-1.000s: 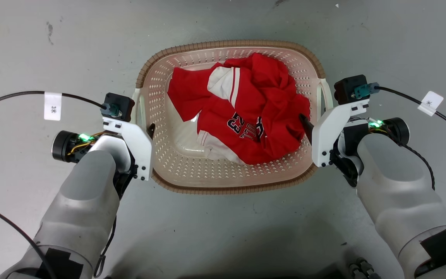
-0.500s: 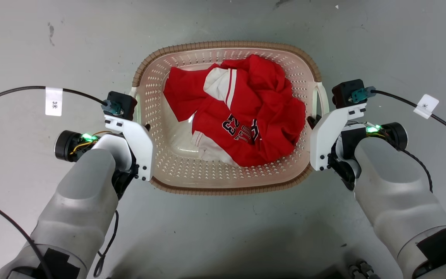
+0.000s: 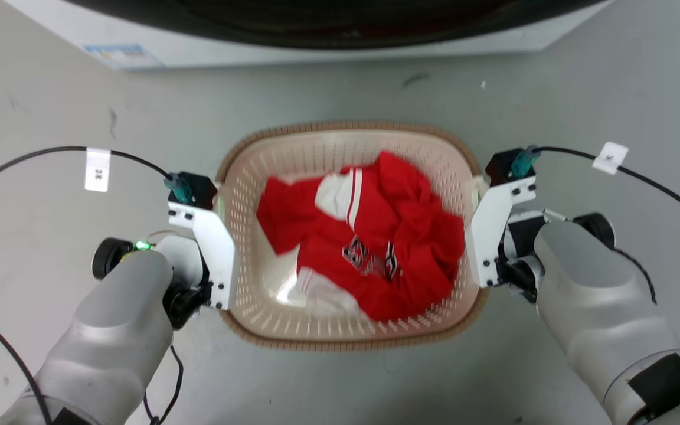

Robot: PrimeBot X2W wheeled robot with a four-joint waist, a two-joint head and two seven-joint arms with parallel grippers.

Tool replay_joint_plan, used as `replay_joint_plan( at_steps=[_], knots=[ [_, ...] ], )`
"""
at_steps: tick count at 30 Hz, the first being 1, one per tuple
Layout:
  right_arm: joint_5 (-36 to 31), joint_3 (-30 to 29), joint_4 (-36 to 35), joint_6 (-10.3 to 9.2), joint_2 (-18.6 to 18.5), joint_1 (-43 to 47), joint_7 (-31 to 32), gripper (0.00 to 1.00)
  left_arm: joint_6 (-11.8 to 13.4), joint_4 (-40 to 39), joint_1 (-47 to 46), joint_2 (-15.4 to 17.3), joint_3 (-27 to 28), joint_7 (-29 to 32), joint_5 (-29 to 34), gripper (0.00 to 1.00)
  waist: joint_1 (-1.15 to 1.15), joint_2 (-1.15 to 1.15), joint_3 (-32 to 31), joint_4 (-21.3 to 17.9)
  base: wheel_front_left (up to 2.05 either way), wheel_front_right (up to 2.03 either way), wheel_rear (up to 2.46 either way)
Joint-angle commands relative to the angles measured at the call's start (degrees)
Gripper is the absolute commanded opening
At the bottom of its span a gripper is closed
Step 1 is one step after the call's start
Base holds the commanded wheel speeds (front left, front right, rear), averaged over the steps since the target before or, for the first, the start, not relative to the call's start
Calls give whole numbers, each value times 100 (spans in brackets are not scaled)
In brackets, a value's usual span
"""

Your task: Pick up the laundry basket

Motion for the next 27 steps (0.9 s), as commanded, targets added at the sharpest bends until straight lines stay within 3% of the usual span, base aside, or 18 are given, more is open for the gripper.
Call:
replay_joint_plan(
  at_steps=[1,10,27],
  knots=[
    [30,75,19,12,-30,107,172,0,6,-98,61,122,-101,164,-103,0,0,0,-502,-30,0,0,0],
    [447,466,-164,6,-41,391,1445,0,-6,-688,262,598,-763,1313,-1087,0,0,0,-1888,-65,0,0,0],
    [999,845,-392,5,-74,682,2284,0,-7,-1035,812,1178,-1476,2329,-2014,0,0,0,-3663,-119,0,0,0]
  ],
)
